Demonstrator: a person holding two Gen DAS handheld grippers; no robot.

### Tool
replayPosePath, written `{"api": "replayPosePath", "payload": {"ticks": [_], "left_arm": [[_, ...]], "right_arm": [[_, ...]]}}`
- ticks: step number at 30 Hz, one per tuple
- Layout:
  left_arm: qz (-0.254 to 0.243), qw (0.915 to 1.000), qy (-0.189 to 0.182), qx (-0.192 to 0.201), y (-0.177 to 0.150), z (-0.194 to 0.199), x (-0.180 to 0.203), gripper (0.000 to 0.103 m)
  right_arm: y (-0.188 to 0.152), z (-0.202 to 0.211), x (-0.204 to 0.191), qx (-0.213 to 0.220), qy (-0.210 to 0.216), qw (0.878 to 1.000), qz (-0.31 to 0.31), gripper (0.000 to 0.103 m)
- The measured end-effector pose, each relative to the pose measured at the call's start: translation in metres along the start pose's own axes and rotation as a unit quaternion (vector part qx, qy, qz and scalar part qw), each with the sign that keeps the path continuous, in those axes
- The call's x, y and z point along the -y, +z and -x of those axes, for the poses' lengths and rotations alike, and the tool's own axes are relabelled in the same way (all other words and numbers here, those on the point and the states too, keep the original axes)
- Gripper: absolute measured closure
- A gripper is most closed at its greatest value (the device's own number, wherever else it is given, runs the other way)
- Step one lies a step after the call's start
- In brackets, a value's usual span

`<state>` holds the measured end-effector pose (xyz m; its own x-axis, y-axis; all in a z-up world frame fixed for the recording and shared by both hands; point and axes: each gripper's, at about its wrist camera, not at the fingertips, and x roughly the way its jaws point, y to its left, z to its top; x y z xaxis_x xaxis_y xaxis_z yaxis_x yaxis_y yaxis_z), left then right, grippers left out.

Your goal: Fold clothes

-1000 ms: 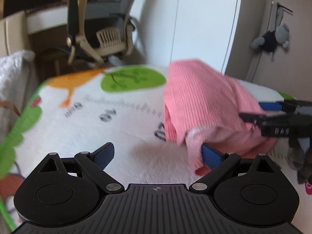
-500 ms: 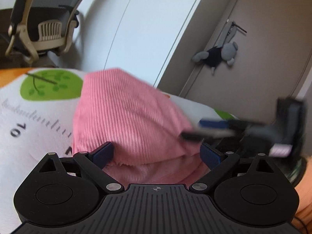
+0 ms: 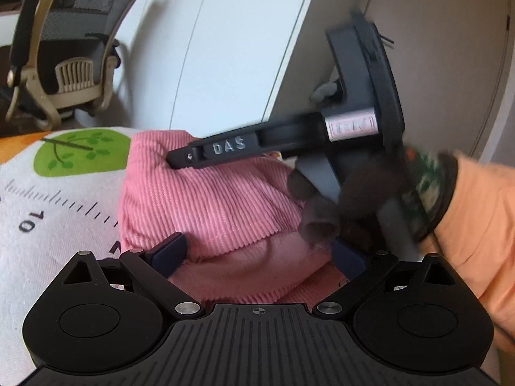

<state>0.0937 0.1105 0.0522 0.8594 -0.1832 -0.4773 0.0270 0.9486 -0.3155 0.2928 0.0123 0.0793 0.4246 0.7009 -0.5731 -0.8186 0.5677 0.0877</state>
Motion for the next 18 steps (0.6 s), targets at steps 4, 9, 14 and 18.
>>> {"api": "replayPosePath", "payload": {"ticks": [4,9,14,18], "left_arm": [[0.005,1.0000,-0.002,0.000,-0.001,-0.001,-0.003,0.002],[0.005,1.0000,-0.002,0.001,-0.002,-0.003,-0.004,0.002],[-0.010,0.9999,0.008,-0.001,-0.001,-0.007,0.002,0.002],[-0.018,0.9996,0.023,-0.002,-0.003,-0.005,0.009,0.002]], "right_arm": [[-0.010,0.040,0.004,0.017,-0.009,1.000,0.009,0.053],[-0.051,0.040,0.020,-0.026,-0.076,0.996,0.022,0.045],[-0.065,0.044,0.029,-0.027,-0.091,0.995,-0.003,0.039],[-0.074,0.065,0.016,-0.022,-0.119,0.993,0.006,0.029]]}}
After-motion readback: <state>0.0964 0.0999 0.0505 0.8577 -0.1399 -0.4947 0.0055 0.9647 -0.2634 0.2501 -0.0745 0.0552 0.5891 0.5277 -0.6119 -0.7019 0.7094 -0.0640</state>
